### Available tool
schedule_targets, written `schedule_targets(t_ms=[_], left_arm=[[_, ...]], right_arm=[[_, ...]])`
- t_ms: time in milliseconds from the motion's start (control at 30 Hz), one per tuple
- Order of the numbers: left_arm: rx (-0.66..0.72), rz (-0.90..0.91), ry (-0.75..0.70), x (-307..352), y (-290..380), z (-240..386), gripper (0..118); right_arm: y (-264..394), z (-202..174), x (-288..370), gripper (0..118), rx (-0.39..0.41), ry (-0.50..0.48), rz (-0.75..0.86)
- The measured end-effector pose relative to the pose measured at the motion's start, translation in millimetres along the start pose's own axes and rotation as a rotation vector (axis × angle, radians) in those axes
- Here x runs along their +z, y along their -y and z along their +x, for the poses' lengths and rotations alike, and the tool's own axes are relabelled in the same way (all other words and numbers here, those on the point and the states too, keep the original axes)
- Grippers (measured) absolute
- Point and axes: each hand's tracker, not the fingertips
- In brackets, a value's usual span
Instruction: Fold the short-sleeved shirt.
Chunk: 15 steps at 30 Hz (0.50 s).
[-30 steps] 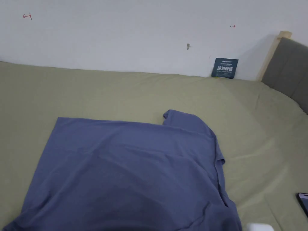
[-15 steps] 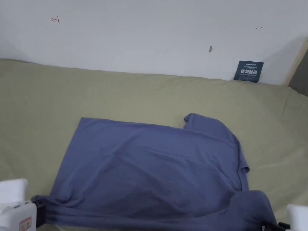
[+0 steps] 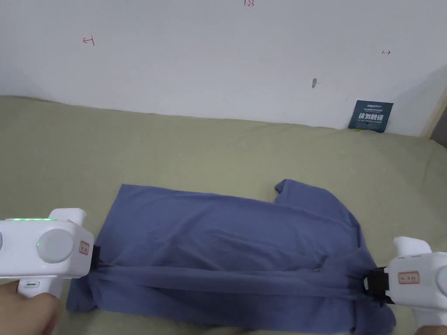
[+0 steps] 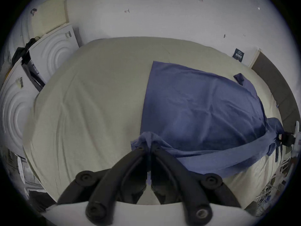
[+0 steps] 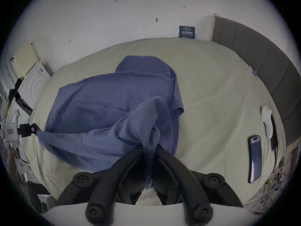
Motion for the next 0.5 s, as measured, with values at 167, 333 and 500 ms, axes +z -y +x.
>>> schedule_targets(t_ms=[167, 333, 500], left_arm=[[-0.069, -0.035, -0.016, -27.4, -16.2, 9.5, 7], [0.007, 0.074, 0.012, 0.1, -9.5, -6.0, 89], [0.056, 0.229, 0.053, 79.8, 38.2, -12.6, 84]], right_arm=[[-13.8, -9.0, -30.0, 17, 0.042, 0.039, -0.074], [-3.8, -12.4, 6.7, 81, 0.086, 0.011, 0.138], [39.0, -29.0, 82.9, 76, 0.015, -0.036, 0.312]])
